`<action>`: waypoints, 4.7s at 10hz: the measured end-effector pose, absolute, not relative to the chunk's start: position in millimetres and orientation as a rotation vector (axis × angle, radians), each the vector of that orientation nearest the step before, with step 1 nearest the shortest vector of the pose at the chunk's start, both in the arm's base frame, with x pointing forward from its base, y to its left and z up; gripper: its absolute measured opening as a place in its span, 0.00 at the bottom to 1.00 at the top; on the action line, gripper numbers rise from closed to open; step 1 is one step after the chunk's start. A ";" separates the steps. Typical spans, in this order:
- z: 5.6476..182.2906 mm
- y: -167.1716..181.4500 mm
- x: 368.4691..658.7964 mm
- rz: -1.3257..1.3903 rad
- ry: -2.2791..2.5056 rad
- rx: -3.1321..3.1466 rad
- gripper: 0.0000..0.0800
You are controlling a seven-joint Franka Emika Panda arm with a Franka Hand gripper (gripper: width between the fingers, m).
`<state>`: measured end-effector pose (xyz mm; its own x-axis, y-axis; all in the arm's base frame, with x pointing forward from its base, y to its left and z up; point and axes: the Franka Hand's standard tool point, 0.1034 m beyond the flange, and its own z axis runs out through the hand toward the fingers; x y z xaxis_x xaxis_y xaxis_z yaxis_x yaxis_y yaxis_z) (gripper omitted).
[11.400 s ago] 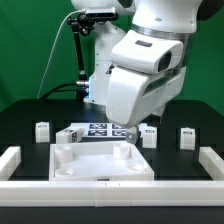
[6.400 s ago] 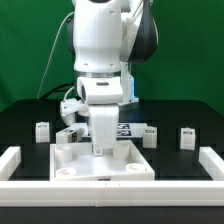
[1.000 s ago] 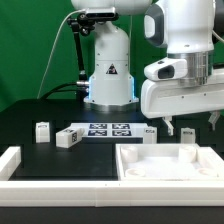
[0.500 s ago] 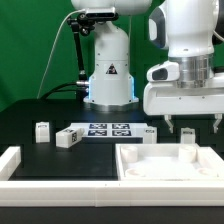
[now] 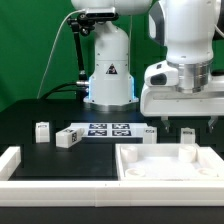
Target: Assemble one leg
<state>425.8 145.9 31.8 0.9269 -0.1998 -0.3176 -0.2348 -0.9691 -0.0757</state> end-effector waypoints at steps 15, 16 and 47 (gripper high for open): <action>8.4 149.1 410.6 1.365 0.246 -2.680 0.75; 8.4 149.1 410.6 1.366 0.245 -2.680 0.53; 123.5 114.6 577.9 -0.711 -0.124 -2.940 0.36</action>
Offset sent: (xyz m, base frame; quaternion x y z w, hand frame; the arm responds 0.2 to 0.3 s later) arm -0.0007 0.0078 -0.0041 -0.0066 -0.2427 0.0060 0.9701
